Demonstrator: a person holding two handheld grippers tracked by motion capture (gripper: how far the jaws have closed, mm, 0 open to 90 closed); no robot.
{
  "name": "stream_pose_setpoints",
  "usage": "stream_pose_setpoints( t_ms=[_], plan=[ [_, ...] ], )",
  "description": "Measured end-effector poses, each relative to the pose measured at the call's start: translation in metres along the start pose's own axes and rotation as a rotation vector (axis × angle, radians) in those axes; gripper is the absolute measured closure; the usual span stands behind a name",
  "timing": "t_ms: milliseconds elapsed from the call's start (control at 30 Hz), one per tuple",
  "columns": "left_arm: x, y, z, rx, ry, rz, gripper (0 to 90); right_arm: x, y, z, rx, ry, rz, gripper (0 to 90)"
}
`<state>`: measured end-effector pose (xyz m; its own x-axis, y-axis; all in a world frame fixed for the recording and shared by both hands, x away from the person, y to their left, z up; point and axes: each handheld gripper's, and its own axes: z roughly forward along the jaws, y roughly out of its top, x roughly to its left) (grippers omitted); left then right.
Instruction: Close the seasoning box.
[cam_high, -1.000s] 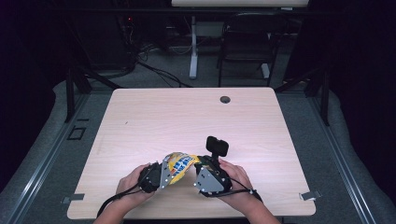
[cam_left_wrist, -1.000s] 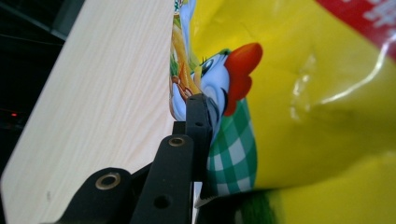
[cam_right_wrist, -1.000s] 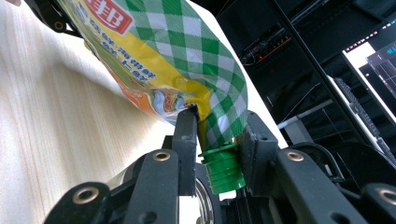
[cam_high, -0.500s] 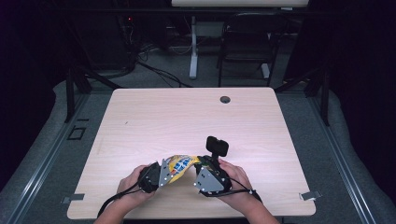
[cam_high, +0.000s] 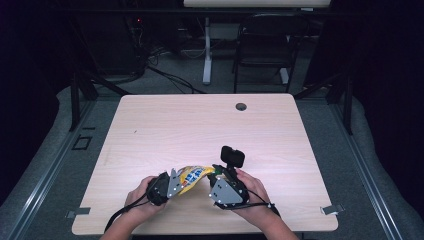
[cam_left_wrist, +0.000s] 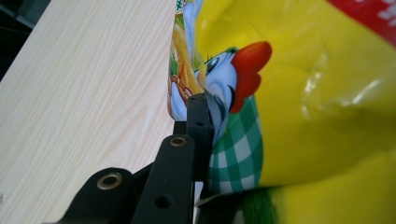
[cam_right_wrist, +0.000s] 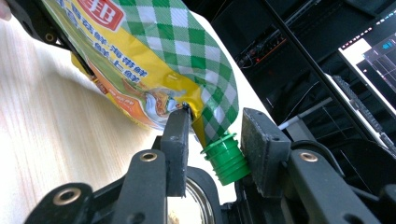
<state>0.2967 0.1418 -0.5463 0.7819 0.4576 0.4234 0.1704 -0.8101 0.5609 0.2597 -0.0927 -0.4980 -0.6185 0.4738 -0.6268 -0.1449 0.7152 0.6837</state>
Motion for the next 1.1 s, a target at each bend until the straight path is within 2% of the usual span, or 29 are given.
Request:
stream_pose_setpoints(
  t_ms=[200,400,500,600,700,733,867,1100],
  plan=[
    [0.004,-0.002,0.0,-0.01,-0.014,-0.039,83.6,-0.004,0.001,-0.002,-0.028,-0.01,0.037,57.5],
    [0.013,-0.008,0.0,-0.023,-0.046,-0.112,83.5,-0.01,0.001,-0.006,-0.051,-0.019,0.072,56.0],
    [0.019,-0.012,0.0,-0.03,-0.066,-0.163,83.5,-0.011,0.001,-0.007,-0.054,-0.023,0.08,55.6],
    [0.024,-0.016,0.001,-0.041,-0.068,-0.217,83.3,-0.013,0.001,-0.008,-0.065,-0.019,0.106,54.7],
    [0.033,-0.023,0.001,-0.052,-0.112,-0.287,83.1,-0.016,0.0,-0.008,-0.064,-0.02,0.13,54.2],
    [0.036,-0.025,0.001,-0.058,-0.122,-0.319,83.0,-0.017,-0.001,-0.008,-0.062,-0.021,0.137,53.8],
    [0.044,-0.033,0.003,-0.078,-0.155,-0.401,81.9,-0.025,-0.004,-0.01,-0.063,-0.033,0.193,52.5],
    [0.051,-0.042,0.004,-0.089,-0.193,-0.486,78.5,-0.041,-0.013,-0.013,-0.054,-0.064,0.273,50.8]
  ],
)
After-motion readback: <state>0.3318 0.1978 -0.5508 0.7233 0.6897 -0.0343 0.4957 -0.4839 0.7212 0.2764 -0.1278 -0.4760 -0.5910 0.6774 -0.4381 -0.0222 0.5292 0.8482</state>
